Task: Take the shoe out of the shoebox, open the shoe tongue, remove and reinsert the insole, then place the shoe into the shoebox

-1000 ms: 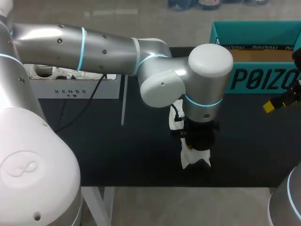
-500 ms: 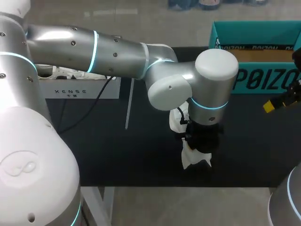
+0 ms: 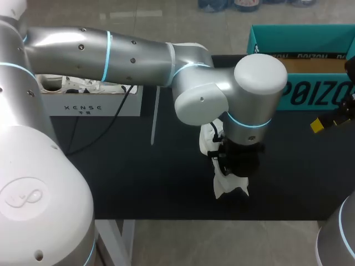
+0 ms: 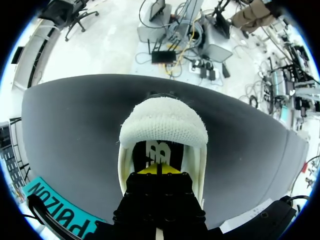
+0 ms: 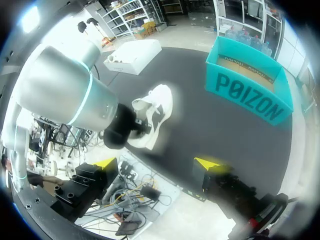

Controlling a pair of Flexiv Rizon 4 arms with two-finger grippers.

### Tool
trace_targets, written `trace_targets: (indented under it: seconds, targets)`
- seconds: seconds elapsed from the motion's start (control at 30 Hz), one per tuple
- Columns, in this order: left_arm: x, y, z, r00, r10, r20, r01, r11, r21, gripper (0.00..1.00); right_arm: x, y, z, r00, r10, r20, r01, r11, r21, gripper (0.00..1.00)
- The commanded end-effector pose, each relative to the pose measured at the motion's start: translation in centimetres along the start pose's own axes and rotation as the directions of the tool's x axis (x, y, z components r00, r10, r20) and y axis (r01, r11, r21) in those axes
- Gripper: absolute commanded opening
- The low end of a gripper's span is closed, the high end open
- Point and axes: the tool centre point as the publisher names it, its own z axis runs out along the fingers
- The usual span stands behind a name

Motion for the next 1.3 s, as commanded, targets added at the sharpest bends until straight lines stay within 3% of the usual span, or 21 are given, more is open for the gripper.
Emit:
trace_targets:
  seconds: [0.03, 0.43, 0.57, 0.97, 1.3]
  targets:
    - [-0.4, 0.3, 0.8, 1.0, 0.001, 0.015, -0.001, 1.0, 0.004, 0.0, 0.0, 0.1, 0.1, 1.0, 0.001, 0.001, -0.001, 1.0, 0.002, 1.0]
    - [-2.7, 0.6, 4.1, 1.0, 0.009, 0.006, -0.009, 0.999, 0.046, 0.0, 0.0, 0.1, 0.1, 1.0, 0.001, 0.001, -0.001, 1.0, 0.002, 1.0]
    - [-2.8, 0.4, 3.2, 1.0, 0.018, 0.004, -0.018, 0.999, 0.032, 0.0, 0.0, 0.1, 0.1, 1.0, 0.001, 0.001, -0.001, 1.0, 0.002, 1.0]
    - [-0.7, 0.7, -1.1, 1.0, -0.007, -0.011, 0.007, 0.998, -0.056, 0.0, 0.0, 0.1, 0.1, 1.0, 0.001, 0.001, -0.001, 1.0, 0.002, 1.0]
    - [-0.2, 2.3, -2.2, 1.0, -0.023, -0.021, 0.02, 0.992, -0.126, 0.0, 0.0, 0.1, 0.1, 1.0, 0.001, 0.001, -0.001, 1.0, 0.002, 1.0]
